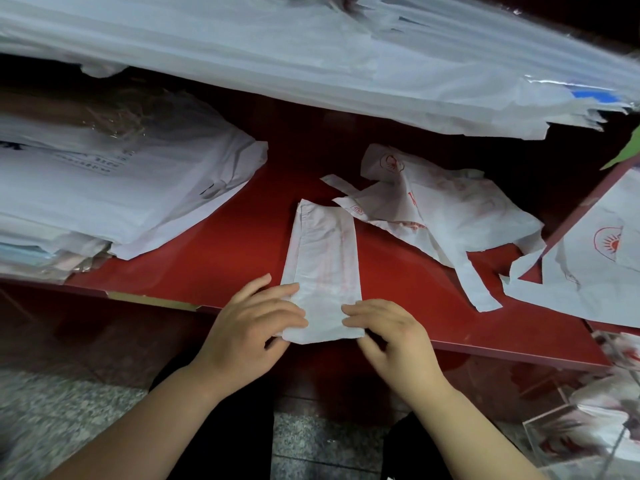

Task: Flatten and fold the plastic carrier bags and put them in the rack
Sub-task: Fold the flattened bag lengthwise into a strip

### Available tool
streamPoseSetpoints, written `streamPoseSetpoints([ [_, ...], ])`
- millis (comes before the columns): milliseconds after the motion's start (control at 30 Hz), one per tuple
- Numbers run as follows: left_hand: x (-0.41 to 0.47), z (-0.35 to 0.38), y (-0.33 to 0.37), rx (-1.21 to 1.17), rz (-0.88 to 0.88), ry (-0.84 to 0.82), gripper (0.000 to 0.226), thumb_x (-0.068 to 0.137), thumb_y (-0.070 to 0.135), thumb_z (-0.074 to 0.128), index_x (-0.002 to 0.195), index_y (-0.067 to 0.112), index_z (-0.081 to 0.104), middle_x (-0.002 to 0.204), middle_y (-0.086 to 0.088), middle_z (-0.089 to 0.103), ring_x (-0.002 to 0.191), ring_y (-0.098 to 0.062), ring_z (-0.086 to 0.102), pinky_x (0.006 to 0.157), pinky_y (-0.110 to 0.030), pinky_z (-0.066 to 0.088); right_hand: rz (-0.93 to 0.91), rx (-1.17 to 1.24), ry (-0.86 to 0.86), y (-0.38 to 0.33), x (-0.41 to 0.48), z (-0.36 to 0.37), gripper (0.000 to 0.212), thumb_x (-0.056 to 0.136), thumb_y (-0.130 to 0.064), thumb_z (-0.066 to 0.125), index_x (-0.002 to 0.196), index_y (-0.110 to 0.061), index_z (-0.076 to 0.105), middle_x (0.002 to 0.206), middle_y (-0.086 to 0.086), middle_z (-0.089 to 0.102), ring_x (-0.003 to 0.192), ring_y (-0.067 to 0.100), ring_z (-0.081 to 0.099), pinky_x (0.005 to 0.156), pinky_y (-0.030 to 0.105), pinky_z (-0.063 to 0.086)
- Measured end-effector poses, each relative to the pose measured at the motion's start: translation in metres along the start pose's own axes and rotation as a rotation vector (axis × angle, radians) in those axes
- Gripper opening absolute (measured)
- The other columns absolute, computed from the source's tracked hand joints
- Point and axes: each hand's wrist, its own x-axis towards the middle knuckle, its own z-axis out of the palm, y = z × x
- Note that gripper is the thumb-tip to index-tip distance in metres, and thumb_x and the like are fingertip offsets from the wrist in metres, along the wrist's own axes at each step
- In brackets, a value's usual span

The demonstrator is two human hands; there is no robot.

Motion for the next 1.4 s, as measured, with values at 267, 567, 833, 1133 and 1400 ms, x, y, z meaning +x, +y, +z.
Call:
streamPoseSetpoints([
  [267, 0.004, 0.0, 0.011, -0.209, -0.197, -0.004, 0.024, 0.07, 0.037, 0.056, 0.093, 0.03, 0.056, 0.086, 0.024, 0.064, 0.103, 0.016, 0.05, 0.107, -0.006, 0.016, 0.175, 0.212, -0.042, -0.005, 0.001, -0.013, 0.018, 0.078, -0.032, 0.054, 0.089, -0.025, 0.067, 0.091, -0.017, 0.066, 0.092, -0.003, 0.057, 0.085, 0.012, 0.041],
  [567, 0.02, 0.0, 0.028, -0.442, -0.737, 0.208, 0.018, 0.08, 0.005, 0.067, 0.091, 0.019, 0.065, 0.067, 0.021, 0.064, 0.065, 0.011, 0.059, 0.059, -0.002, 0.042, 0.476, 0.296, 0.029, -0.014, 0.022, -0.014, 0.024, 0.082, -0.02, 0.066, 0.066, -0.033, 0.054, 0.059, -0.013, 0.059, 0.058, -0.001, 0.049, 0.059, 0.013, 0.036],
  [833, 0.031, 0.004, 0.029, -0.025, -0.703, 0.224, 0.043, 0.079, 0.018, 0.069, 0.12, 0.015, 0.058, 0.07, 0.007, 0.056, 0.063, 0.008, 0.036, 0.087, -0.021, 0.027, 0.59, 0.083, -0.03, -0.012, 0.041, -0.002, 0.011, 0.086, -0.017, 0.059, 0.076, -0.013, 0.061, 0.053, -0.007, 0.047, 0.051, 0.009, 0.042, 0.051, 0.018, 0.032],
  [1133, 0.026, 0.011, 0.016, 0.103, -0.536, 0.157, 0.049, 0.067, 0.011, 0.078, 0.114, 0.012, 0.062, 0.077, 0.01, 0.052, 0.066, -0.012, 0.049, 0.082, -0.031, 0.025, 0.48, -0.126, -0.114, -0.018, 0.038, 0.001, 0.028, 0.085, -0.015, 0.057, 0.113, -0.012, 0.055, 0.064, -0.008, 0.044, 0.069, 0.018, 0.046, 0.067, 0.027, 0.029],
  [1400, 0.016, 0.005, -0.003, 0.185, -0.06, -0.161, 0.036, 0.085, 0.021, 0.038, 0.112, 0.021, 0.061, 0.115, -0.001, 0.066, 0.12, -0.018, 0.047, 0.109, -0.03, 0.009, 0.231, -0.194, -0.045, -0.015, 0.034, 0.004, 0.022, 0.069, -0.013, 0.057, 0.085, -0.016, 0.072, 0.107, 0.008, 0.068, 0.077, 0.029, 0.06, 0.062, 0.04, 0.049],
])
